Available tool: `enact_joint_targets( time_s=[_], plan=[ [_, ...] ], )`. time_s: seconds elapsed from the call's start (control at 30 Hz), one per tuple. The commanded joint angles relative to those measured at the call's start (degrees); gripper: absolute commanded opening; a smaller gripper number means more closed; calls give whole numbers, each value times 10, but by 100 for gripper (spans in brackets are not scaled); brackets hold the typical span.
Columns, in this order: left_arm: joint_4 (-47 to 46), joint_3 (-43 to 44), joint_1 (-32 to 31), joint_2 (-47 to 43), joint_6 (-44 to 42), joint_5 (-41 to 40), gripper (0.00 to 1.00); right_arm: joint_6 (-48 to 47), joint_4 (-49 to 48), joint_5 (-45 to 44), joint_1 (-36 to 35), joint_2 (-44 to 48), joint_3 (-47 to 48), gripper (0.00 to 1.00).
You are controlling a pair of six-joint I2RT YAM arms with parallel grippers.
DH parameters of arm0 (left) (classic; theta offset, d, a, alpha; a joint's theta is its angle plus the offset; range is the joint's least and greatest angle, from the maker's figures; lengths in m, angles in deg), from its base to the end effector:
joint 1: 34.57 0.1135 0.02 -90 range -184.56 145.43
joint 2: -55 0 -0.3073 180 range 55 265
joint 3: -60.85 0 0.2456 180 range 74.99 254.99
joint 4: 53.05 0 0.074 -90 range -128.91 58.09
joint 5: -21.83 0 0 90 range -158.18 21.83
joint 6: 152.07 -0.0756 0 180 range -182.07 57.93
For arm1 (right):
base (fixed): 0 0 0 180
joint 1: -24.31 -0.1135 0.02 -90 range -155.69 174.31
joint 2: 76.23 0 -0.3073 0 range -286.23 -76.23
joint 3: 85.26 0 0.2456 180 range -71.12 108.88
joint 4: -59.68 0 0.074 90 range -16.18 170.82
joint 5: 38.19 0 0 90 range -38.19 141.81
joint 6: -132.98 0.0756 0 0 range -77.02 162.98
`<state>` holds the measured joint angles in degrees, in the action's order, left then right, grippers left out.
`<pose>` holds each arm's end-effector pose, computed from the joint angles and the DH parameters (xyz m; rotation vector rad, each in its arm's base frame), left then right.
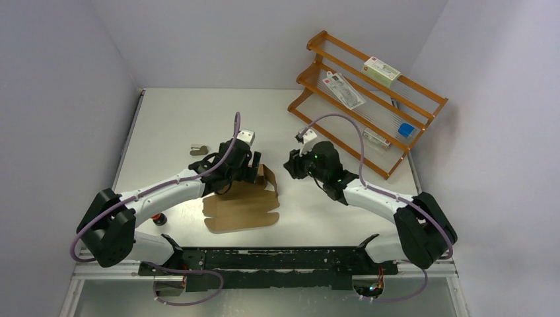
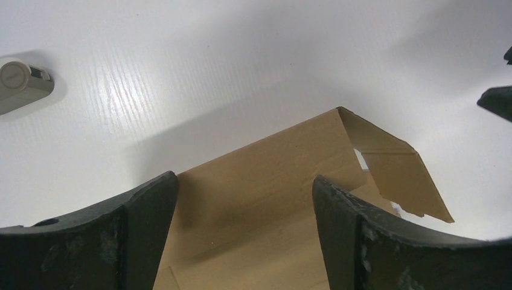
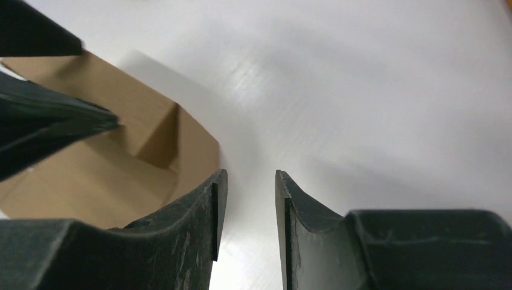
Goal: Fold the paper box
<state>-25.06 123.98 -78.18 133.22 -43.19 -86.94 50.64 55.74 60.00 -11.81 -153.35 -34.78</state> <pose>0.2345 -0.1898 0.2510 0.3278 2.2576 -0.1907 0.2427 0.1905 0.2455 -0.5888 1.9307 0.6343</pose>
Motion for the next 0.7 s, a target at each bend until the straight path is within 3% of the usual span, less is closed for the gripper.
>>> enact_joint_targets(
  time_s=[0.0, 0.43, 0.67],
  plan=[
    [0, -7, -2, -10, 4, 9, 86, -36, 7, -13, 17, -13, -16, 39],
    [-3, 2, -1, -2, 7, 43, 86, -72, -80, 96, -18, -84, -43, 43],
    [-8, 1, -1, 2, 12, 57, 86, -72, -133, 120, -34, -101, -58, 50]
  ],
)
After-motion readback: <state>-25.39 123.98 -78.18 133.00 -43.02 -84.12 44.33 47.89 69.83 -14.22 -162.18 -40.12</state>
